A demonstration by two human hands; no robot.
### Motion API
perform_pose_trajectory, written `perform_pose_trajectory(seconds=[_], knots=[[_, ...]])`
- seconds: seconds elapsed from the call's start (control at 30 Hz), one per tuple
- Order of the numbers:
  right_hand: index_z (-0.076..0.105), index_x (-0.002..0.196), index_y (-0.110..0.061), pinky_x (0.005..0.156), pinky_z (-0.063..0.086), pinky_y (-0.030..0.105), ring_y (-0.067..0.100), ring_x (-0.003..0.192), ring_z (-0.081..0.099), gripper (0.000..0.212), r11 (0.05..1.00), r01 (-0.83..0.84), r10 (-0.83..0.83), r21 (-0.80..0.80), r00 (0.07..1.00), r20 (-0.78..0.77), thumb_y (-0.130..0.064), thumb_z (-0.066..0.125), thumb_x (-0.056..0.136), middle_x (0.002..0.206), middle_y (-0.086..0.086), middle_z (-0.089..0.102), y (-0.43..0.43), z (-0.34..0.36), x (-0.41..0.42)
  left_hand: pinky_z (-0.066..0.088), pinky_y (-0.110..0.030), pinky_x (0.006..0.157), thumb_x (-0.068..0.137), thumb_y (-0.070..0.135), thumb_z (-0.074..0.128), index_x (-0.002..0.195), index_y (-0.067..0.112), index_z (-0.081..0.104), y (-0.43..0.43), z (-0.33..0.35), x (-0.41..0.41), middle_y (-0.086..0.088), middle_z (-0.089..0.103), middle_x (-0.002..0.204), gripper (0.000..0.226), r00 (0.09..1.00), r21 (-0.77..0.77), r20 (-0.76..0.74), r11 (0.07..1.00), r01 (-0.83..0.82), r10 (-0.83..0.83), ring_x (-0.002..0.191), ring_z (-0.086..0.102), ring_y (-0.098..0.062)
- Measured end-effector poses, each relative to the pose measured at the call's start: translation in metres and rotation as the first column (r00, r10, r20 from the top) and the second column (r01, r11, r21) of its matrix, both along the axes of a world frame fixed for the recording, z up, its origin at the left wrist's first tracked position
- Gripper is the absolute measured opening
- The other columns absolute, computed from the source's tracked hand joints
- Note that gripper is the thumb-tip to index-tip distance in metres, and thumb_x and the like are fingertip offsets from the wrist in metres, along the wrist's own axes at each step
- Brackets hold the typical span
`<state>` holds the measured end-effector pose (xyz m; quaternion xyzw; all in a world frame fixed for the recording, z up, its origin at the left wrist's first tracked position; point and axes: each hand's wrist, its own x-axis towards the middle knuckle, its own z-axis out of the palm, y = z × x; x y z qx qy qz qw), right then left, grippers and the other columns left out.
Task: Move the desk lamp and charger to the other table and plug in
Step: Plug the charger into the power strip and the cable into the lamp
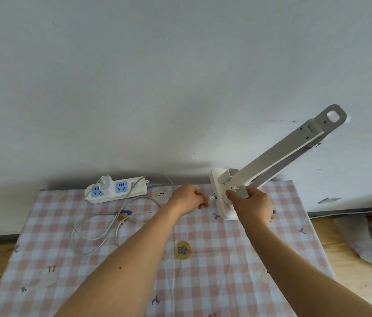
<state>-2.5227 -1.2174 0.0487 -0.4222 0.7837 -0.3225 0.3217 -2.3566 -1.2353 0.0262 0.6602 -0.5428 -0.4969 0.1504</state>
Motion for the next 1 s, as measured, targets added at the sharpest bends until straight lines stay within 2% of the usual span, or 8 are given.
perform_pose_trajectory(seconds=[0.13, 0.3, 0.47, 0.57, 0.73, 0.8, 0.9, 1.0], knots=[[0.067, 0.081, -0.023, 0.049, 0.035, 0.022, 0.017, 0.062, 0.058, 0.019, 0.999, -0.047, 0.046, -0.013, 0.997, -0.068, -0.036, 0.074, 0.069, 0.066, -0.004, 0.063, 0.004, 0.003, 0.004, 0.043, -0.027, 0.072, 0.091, 0.033, 0.056, 0.066, 0.023, 0.07, -0.002, 0.003, -0.001, 0.009, 0.062, 0.066, 0.031, 0.995, 0.022, 0.061, 0.996, 0.081, -0.083, 0.073, 0.058, -0.012], [0.071, 0.092, -0.021, 0.062, 0.046, 0.03, 0.019, 0.073, 0.06, 0.025, 0.995, -0.088, 0.081, -0.05, 0.99, -0.118, -0.036, 0.072, 0.071, 0.078, -0.002, 0.069, 0.008, 0.004, 0.007, 0.042, -0.026, 0.069, 0.093, 0.032, 0.053, 0.067, 0.021, 0.068, -0.004, 0.005, -0.002, 0.01, 0.059, 0.065, 0.032, 0.987, 0.012, 0.103, 0.992, 0.125, -0.126, 0.072, 0.058, -0.014], [0.071, 0.096, -0.021, 0.064, 0.05, 0.031, 0.02, 0.073, 0.061, 0.029, 0.997, -0.062, 0.055, -0.054, 0.992, -0.118, -0.038, 0.071, 0.072, 0.08, -0.001, 0.069, 0.011, 0.004, 0.008, 0.043, -0.028, 0.069, 0.093, 0.032, 0.051, 0.067, 0.022, 0.067, -0.003, 0.007, -0.005, 0.003, 0.064, 0.074, 0.033, 0.974, -0.021, 0.16, 0.986, 0.168, -0.163, 0.074, 0.058, -0.017], [0.071, 0.09, -0.019, 0.057, 0.043, 0.026, 0.018, 0.068, 0.059, 0.026, 0.997, -0.031, 0.024, -0.068, 0.995, -0.1, -0.036, 0.072, 0.071, 0.073, -0.002, 0.067, 0.012, 0.004, 0.008, 0.042, -0.03, 0.068, 0.095, 0.032, 0.049, 0.071, 0.021, 0.069, -0.004, 0.006, -0.008, -0.004, 0.069, 0.085, 0.033, 0.968, -0.049, 0.186, 0.982, 0.182, -0.17, 0.072, 0.056, -0.018], [0.072, 0.086, -0.018, 0.048, 0.03, 0.02, 0.012, 0.06, 0.054, 0.023, 0.998, -0.01, 0.005, -0.06, 0.997, -0.078, -0.035, 0.073, 0.07, 0.068, -0.005, 0.066, 0.013, 0.001, 0.009, 0.034, -0.027, 0.052, 0.095, 0.031, 0.048, 0.065, 0.025, 0.063, -0.002, 0.001, -0.01, 0.009, 0.055, 0.062, 0.034, 0.955, -0.067, 0.234, 0.976, 0.206, -0.185, 0.057, 0.049, -0.01], [0.072, 0.086, -0.019, 0.047, 0.029, 0.02, 0.012, 0.06, 0.054, 0.023, 0.998, -0.005, 0.001, -0.057, 0.997, -0.079, -0.035, 0.073, 0.07, 0.069, -0.004, 0.067, 0.012, -0.001, 0.009, 0.037, -0.028, 0.056, 0.095, 0.031, 0.048, 0.067, 0.024, 0.064, -0.001, -0.001, -0.01, 0.005, 0.059, 0.068, 0.033, 0.955, -0.072, 0.231, 0.976, 0.207, -0.185, 0.061, 0.053, -0.013], [0.07, 0.086, -0.018, 0.047, 0.029, 0.02, 0.01, 0.06, 0.053, 0.022, 0.999, 0.005, -0.008, -0.039, 0.996, -0.084, -0.033, 0.073, 0.07, 0.067, -0.007, 0.063, 0.013, -0.007, 0.008, 0.046, -0.032, 0.068, 0.095, 0.033, 0.046, 0.072, 0.023, 0.066, 0.001, -0.003, -0.011, -0.002, 0.068, 0.087, 0.032, 0.942, -0.066, 0.267, 0.971, 0.228, -0.203, 0.077, 0.061, -0.021], [0.069, 0.088, -0.017, 0.048, 0.032, 0.019, 0.012, 0.064, 0.054, 0.024, 0.999, 0.046, -0.046, -0.005, 0.997, -0.059, -0.031, 0.073, 0.069, 0.068, -0.008, 0.06, 0.017, -0.016, 0.008, 0.049, -0.035, 0.073, 0.095, 0.03, 0.046, 0.08, 0.02, 0.069, 0.003, -0.007, -0.014, -0.004, 0.07, 0.094, 0.029, 0.912, -0.055, 0.334, 0.961, 0.27, -0.237, 0.084, 0.064, -0.024]])
